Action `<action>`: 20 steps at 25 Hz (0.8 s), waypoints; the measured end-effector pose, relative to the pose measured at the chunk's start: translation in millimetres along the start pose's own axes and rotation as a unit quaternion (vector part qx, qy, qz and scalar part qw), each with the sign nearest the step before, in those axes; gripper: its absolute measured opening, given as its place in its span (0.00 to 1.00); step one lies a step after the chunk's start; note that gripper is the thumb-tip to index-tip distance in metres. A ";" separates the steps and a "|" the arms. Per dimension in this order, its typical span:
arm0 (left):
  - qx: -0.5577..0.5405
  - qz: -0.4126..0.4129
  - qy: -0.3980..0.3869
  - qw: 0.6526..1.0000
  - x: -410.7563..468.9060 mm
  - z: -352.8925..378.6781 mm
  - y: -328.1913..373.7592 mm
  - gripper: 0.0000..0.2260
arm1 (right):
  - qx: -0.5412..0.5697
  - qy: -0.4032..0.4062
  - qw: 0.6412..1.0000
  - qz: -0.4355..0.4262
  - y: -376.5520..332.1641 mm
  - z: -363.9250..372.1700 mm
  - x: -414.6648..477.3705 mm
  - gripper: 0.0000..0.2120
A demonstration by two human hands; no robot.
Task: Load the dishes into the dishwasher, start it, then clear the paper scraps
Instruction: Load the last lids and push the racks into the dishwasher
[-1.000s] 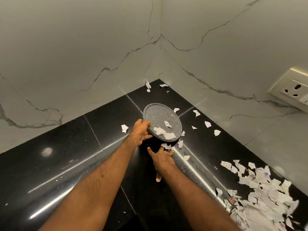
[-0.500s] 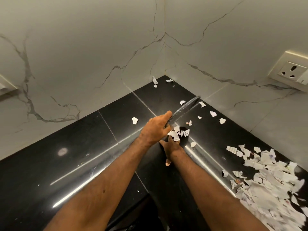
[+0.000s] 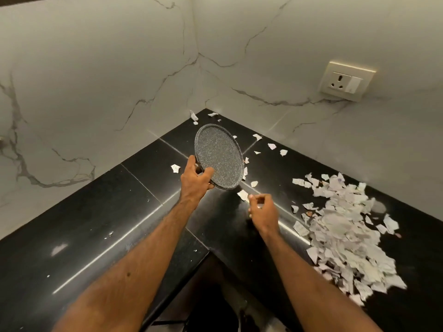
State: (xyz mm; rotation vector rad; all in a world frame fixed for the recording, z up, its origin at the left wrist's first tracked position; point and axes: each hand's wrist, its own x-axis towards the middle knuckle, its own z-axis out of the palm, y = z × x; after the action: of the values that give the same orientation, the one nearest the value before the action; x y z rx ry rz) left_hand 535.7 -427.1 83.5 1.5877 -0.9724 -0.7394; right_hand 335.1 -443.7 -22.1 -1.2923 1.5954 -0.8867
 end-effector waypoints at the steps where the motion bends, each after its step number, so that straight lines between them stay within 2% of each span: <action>1: -0.015 -0.019 -0.015 1.000 -10.2 -1.9 0.5 0.12 | 0.035 0.039 0.998 0.021 -5.5 -8.8 -8.1 0.10; 3: -0.043 -0.045 -0.056 0.996 -33.2 -4.2 -0.4 0.13 | 0.047 0.049 0.998 0.008 -11.8 -22.8 -24.2 0.12; 5: -0.067 -0.059 -0.105 0.991 -58.6 -6.5 -2.1 0.14 | -0.004 -0.011 1.000 -0.027 -10.7 -32.2 -47.2 0.13; 6: -0.075 -0.066 -0.123 0.987 -70.2 -7.0 -2.6 0.14 | -0.011 -0.017 0.999 -0.027 -6.7 -36.5 -60.2 0.13; 9: -0.077 -0.082 -0.153 0.982 -101.9 -10.9 -14.4 0.10 | 0.082 0.089 0.993 0.018 6.4 -55.4 -109.9 0.14; 12: -0.044 -0.076 -0.213 0.973 -136.5 -8.2 -30.4 0.06 | 0.167 0.163 0.968 0.090 31.0 -85.0 -157.0 0.22; 16: -0.026 -0.064 -0.340 0.938 -203.0 20.2 -43.2 0.07 | 0.123 0.257 0.952 0.115 80.1 -135.0 -229.8 0.21; 20: 0.010 -0.071 -0.478 0.876 -271.6 76.3 -47.4 0.12 | 0.088 0.372 0.911 0.154 132.7 -194.1 -319.1 0.20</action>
State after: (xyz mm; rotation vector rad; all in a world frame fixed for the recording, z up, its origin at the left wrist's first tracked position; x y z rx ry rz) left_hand 352.1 -219.3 13.1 1.2816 -1.5568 -1.7042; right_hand 131.9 -103.5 -11.9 -0.5527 2.1550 -1.3734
